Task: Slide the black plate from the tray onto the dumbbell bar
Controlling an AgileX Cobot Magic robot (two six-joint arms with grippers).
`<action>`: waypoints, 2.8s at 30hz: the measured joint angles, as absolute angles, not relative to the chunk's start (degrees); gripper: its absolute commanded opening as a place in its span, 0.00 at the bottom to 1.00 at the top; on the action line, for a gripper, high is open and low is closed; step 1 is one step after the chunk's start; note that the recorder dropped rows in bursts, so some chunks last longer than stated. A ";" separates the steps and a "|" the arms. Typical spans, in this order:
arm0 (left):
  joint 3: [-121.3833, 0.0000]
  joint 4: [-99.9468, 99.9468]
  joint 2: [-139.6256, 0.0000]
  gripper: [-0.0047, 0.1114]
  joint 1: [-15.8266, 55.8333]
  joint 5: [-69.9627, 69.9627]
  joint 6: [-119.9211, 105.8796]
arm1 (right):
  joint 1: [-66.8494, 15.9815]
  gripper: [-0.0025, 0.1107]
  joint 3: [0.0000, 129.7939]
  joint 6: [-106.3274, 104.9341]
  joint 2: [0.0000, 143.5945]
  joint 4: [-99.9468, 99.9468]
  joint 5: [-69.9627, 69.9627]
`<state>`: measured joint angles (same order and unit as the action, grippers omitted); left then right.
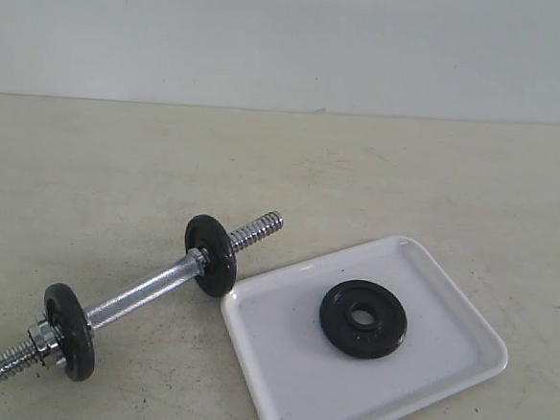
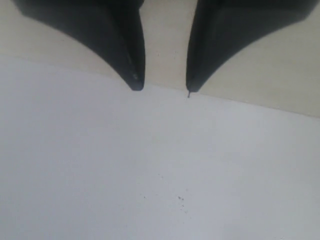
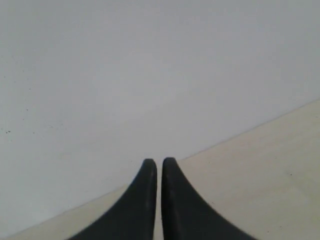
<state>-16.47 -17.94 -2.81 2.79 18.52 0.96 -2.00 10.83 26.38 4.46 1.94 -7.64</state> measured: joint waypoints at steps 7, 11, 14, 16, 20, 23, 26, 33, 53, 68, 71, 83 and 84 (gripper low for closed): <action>-27.02 -31.50 -18.80 0.28 3.36 29.73 -20.58 | -8.72 0.02 21.47 11.01 17.00 7.06 -14.40; -31.62 -38.30 -29.46 0.28 3.36 35.06 -32.02 | -13.74 0.02 26.75 3.47 24.18 8.30 -16.68; -34.36 -40.31 -36.16 0.28 3.36 38.93 -37.12 | -16.87 0.02 29.15 1.24 28.88 8.41 -17.66; -35.50 -40.56 -39.89 0.28 3.36 40.19 -39.49 | -18.42 0.02 29.77 0.00 31.91 8.41 -17.92; -35.88 -40.81 -46.00 0.28 3.36 41.07 -41.32 | -20.80 0.02 30.09 -2.04 36.91 8.52 -18.45; -35.88 -40.94 -49.25 0.28 3.36 41.33 -41.56 | -22.05 0.02 30.09 -3.60 40.08 8.52 -18.83; -35.88 -40.94 -51.29 0.28 3.36 41.21 -41.56 | -22.97 0.02 30.09 -5.54 43.21 8.64 -18.93; -35.88 -40.94 -53.50 0.28 3.36 40.18 -41.65 | -23.40 0.02 30.09 -6.77 49.43 8.75 -18.83; -35.88 -50.98 -66.74 0.44 4.59 35.92 -58.61 | -23.80 0.02 30.09 -6.77 50.45 8.97 -16.74; -37.40 -64.01 -79.38 0.68 5.73 36.92 -80.74 | -23.91 0.02 30.12 -7.27 58.20 12.39 -15.10; -39.13 -64.36 -80.90 0.68 5.73 36.92 -81.41 | -23.91 0.02 30.12 -7.39 60.73 14.43 -13.81; -46.33 -61.37 -92.00 0.67 11.52 37.02 -82.08 | -23.91 0.02 30.12 -7.50 62.42 17.24 -12.25; -46.90 -60.55 -92.88 0.67 12.21 37.02 -82.08 | -23.91 0.02 30.12 -7.50 62.42 17.24 -12.25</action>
